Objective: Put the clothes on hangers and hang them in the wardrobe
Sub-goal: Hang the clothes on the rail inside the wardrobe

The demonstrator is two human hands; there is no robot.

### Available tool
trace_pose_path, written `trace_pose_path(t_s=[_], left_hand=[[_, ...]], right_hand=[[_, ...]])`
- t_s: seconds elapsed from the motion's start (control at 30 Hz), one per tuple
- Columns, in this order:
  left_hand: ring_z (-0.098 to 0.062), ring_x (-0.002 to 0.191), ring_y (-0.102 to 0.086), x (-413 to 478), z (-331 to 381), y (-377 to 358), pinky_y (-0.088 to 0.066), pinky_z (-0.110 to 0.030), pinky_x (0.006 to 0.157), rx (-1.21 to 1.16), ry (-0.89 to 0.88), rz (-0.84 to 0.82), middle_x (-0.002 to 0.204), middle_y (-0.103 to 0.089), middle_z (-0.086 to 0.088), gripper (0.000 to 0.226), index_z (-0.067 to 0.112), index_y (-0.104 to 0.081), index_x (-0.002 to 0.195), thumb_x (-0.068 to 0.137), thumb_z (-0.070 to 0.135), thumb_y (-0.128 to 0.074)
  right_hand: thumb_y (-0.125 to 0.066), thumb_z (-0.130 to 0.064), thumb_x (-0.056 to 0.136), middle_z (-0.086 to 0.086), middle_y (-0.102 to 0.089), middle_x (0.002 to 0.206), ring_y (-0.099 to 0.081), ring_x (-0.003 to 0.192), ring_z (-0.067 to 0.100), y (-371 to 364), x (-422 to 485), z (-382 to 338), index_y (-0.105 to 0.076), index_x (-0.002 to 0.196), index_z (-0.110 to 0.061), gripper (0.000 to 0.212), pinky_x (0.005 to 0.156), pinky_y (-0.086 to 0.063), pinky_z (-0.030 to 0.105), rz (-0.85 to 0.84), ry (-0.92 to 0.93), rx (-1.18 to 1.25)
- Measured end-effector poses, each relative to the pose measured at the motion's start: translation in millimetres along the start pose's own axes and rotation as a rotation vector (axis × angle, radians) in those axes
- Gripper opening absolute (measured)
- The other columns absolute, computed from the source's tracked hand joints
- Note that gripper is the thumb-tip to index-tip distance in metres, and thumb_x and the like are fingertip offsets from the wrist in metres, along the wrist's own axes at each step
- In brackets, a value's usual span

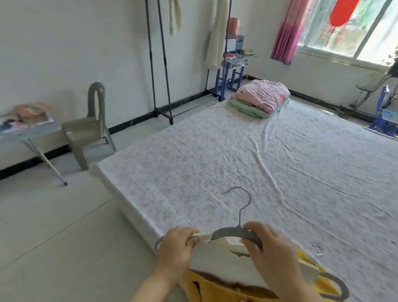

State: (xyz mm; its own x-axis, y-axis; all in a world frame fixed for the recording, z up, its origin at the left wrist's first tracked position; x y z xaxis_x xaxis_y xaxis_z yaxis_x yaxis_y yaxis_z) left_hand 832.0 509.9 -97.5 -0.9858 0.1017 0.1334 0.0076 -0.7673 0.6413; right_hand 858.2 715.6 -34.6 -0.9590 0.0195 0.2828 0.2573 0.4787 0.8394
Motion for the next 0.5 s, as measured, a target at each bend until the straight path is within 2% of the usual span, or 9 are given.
trace_pose_path(t_s=[0.07,0.1,0.17,0.2,0.3,0.37,0.43,0.5], left_hand=[[-0.007,0.091,-0.052,-18.5,-12.8,41.9,-0.032,-0.002,0.076,0.017,0.063,0.087,0.090,-0.058,0.012,0.013,0.019,-0.068,0.099,0.090,0.018,-0.058],[-0.007,0.090,-0.053,-27.0,-20.3,64.0,-0.032,-0.002,0.075,0.030,0.086,0.131,0.090,-0.058,0.011,0.014,0.019,-0.068,0.100,0.090,0.019,-0.058],[-0.006,0.087,-0.053,-41.6,-35.9,110.3,-0.032,-0.003,0.074,0.073,0.119,0.224,0.089,-0.059,0.011,0.014,0.022,-0.068,0.099,0.090,0.022,-0.058],[-0.004,0.085,-0.051,-47.9,-43.3,134.3,-0.031,-0.002,0.074,0.103,0.128,0.276,0.088,-0.059,0.012,0.014,0.023,-0.069,0.098,0.090,0.022,-0.058],[0.000,0.081,-0.047,-65.9,-69.1,210.0,-0.032,-0.003,0.073,0.199,0.151,0.447,0.088,-0.063,0.010,0.014,0.024,-0.071,0.096,0.089,0.020,-0.060],[0.000,0.082,-0.047,-78.2,-88.9,261.4,-0.031,-0.003,0.072,0.237,0.178,0.554,0.087,-0.062,0.016,0.015,0.024,-0.071,0.095,0.088,0.017,-0.060],[-0.001,0.086,-0.049,-91.6,-109.8,314.5,-0.031,-0.006,0.076,0.231,0.200,0.622,0.087,-0.055,0.023,0.017,0.025,-0.070,0.096,0.090,0.017,-0.056],[-0.001,0.088,-0.048,-104.7,-130.3,368.2,-0.031,-0.008,0.078,0.252,0.215,0.685,0.088,-0.055,0.021,0.019,0.025,-0.069,0.098,0.092,0.018,-0.052]], right_hand=[[-0.072,-0.024,0.079,-0.016,-0.064,0.100,-0.062,0.072,0.010,-13.9,8.2,-38.0,-0.064,0.102,-0.030,0.025,0.053,-0.035,0.011,-0.101,0.069,0.022],[-0.069,-0.026,0.082,-0.016,-0.063,0.102,-0.062,0.074,0.010,-21.3,11.9,-58.0,-0.063,0.104,-0.030,0.023,0.056,-0.036,0.011,-0.129,0.128,0.050],[-0.070,-0.022,0.081,-0.014,-0.064,0.097,-0.061,0.067,0.011,-35.3,21.5,-100.0,-0.065,0.102,-0.027,0.022,0.054,-0.040,0.014,-0.131,0.247,0.125],[-0.071,-0.021,0.081,-0.015,-0.062,0.094,-0.059,0.064,0.010,-42.6,26.8,-124.0,-0.066,0.102,-0.026,0.022,0.053,-0.038,0.012,-0.146,0.296,0.150],[-0.070,-0.015,0.081,-0.024,-0.049,0.086,-0.051,0.062,0.005,-68.9,43.5,-202.4,-0.066,0.100,-0.025,0.021,0.052,-0.035,0.008,-0.176,0.445,0.229],[-0.071,-0.013,0.079,-0.030,-0.045,0.083,-0.050,0.061,0.004,-88.8,55.1,-258.0,-0.067,0.098,-0.024,0.023,0.053,-0.034,0.008,-0.171,0.545,0.281],[-0.069,-0.015,0.081,-0.034,-0.043,0.084,-0.050,0.063,-0.001,-110.2,64.4,-317.4,-0.065,0.101,-0.026,0.023,0.053,-0.036,0.008,-0.180,0.623,0.311],[-0.067,-0.016,0.083,-0.033,-0.044,0.087,-0.049,0.069,-0.010,-130.8,71.4,-376.5,-0.063,0.104,-0.027,0.024,0.059,-0.040,0.005,-0.202,0.689,0.362]])
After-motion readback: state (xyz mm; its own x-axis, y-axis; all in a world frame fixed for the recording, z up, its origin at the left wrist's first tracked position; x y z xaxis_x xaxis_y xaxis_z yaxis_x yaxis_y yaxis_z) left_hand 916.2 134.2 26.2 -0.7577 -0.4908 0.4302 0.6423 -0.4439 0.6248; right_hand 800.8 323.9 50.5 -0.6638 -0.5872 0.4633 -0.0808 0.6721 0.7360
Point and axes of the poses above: each hand's wrist, its own x-axis towards the middle knuckle, its own y-axis out of the back of the hand, z = x × y, the point moved 1 cm from there along x, towards the middle knuckle
